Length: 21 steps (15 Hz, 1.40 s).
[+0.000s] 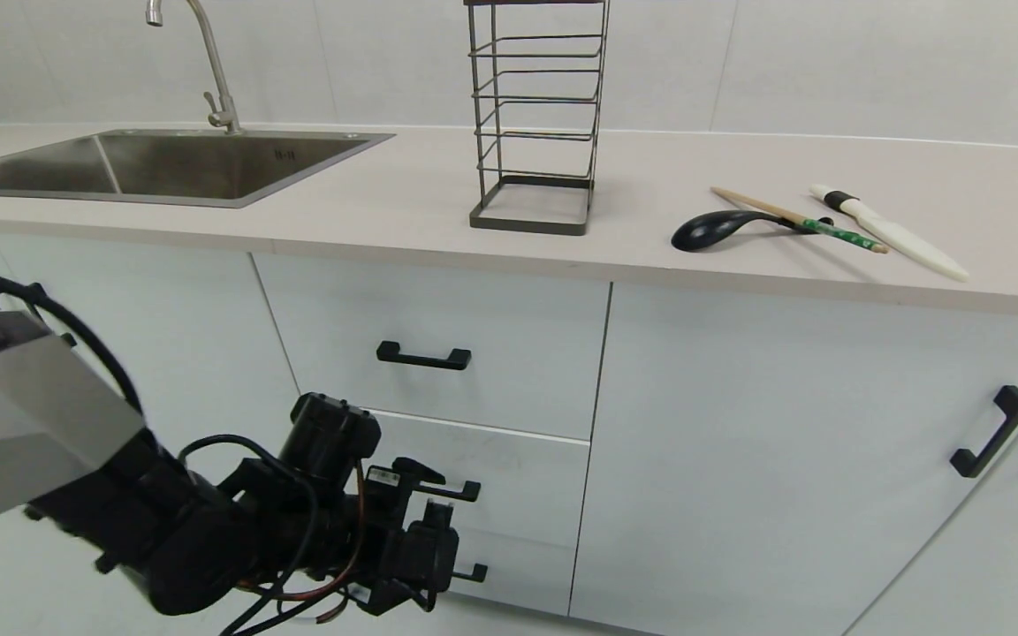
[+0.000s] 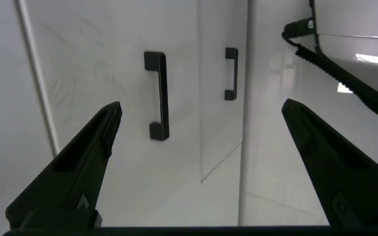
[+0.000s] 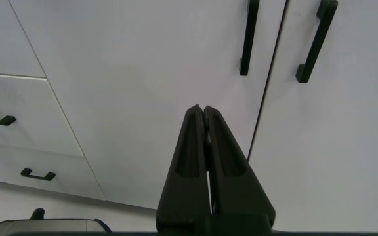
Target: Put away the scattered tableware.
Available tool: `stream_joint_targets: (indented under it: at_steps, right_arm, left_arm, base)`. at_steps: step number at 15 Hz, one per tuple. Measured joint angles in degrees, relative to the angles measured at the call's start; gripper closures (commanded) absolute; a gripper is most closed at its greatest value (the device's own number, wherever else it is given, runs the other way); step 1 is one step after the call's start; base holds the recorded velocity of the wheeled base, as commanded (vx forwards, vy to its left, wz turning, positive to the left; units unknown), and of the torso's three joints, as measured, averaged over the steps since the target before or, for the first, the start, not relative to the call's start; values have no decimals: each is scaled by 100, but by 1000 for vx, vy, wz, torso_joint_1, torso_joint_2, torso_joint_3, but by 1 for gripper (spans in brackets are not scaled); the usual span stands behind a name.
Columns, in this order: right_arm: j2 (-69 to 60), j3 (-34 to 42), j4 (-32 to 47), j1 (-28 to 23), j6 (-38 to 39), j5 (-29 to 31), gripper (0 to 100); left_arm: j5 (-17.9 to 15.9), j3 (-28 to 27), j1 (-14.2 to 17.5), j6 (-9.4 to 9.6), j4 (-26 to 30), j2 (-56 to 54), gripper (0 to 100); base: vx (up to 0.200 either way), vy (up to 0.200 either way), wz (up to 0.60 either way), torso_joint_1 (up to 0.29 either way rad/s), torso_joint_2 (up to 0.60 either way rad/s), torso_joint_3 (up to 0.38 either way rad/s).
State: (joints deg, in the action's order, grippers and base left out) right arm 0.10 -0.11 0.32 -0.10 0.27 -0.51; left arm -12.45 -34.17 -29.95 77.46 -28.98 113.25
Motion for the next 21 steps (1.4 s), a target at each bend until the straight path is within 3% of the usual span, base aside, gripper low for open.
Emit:
stream_joint_targets:
  at_steps: [4, 11, 13, 19, 21]
  right_arm:
    - [0, 0, -2, 0, 0, 0, 100]
    - [0, 0, 1, 0, 0, 0, 100]
    - [0, 0, 0, 0, 0, 0, 100]
    - [0, 0, 0, 0, 0, 0, 100]
    - [0, -2, -2, 0, 0, 0, 100]
  left_arm:
    - [16, -634, 2, -85, -173, 965, 0]
    - [197, -717, 245, -277, -224, 1321, 0]
    - [200, -734, 284, -395, -397, 1457, 0]
    - [315, -789, 374, -438, -753, 1774, 0]
    - [321, -784, 377, -547, -895, 1892, 0]
  base:
    - [0, 0, 0, 0, 0, 0]
    - [0, 0, 0, 0, 0, 0]
    - [0, 0, 0, 0, 0, 0]
    - [0, 0, 0, 0, 0, 0]
    - [0, 0, 0, 0, 0, 0]
